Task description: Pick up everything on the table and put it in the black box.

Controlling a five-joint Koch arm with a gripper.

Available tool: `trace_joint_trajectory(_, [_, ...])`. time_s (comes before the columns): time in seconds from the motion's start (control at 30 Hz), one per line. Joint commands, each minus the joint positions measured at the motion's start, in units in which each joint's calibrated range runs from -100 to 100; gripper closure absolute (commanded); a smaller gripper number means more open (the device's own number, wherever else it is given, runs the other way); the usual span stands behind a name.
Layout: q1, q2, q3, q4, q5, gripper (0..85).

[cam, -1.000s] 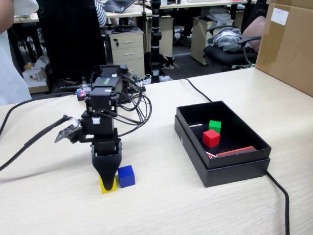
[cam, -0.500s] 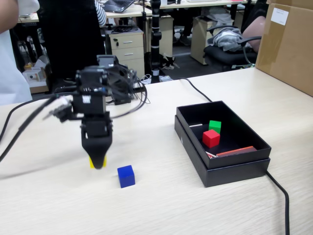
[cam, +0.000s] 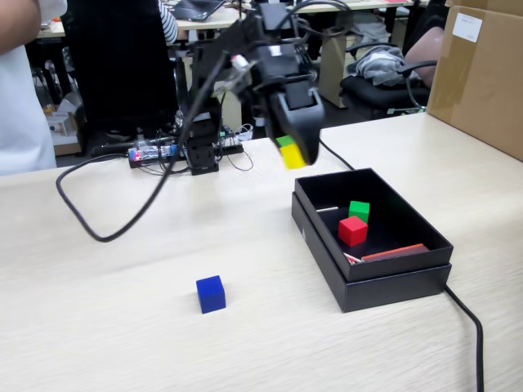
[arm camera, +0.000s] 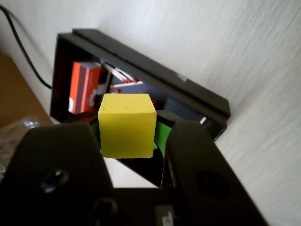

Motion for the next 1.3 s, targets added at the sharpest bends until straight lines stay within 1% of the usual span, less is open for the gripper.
trace_joint_trajectory(0.0, [2.25,4.42,6.39,-0.62,1.61,75.4])
trace_joint_trajectory(0.2, [5.81,19.68,12.82,-0.62,3.13,75.0])
trace_joint_trajectory(0.23, [6.15,21.29,13.19,-0.62,3.22,72.2])
trace_joint_trajectory(0.33, [6.94,25.76,13.82,-0.62,3.47,67.3])
trace_joint_trajectory(0.5, [7.37,32.42,17.45,-0.62,4.35,67.0])
trace_joint_trajectory(0.53, [7.28,33.45,18.26,-0.62,4.4,62.9])
trace_joint_trajectory(0.6, [7.18,33.68,18.26,-0.62,4.35,51.6])
trace_joint_trajectory(0.67, [7.13,33.22,18.26,-0.62,4.35,44.4])
trace_joint_trajectory(0.73, [6.94,32.76,18.81,-0.62,4.35,42.4])
trace_joint_trajectory(0.87, [6.15,28.63,18.81,-0.62,4.3,42.4])
trace_joint_trajectory(1.03, [2.2,9.24,14.82,-1.06,3.42,42.4])
trace_joint_trajectory(1.2, [-5.18,-0.28,12.46,-1.49,-0.49,42.6])
trace_joint_trajectory(1.27, [-8.06,-1.2,9.56,-1.49,-0.98,42.4])
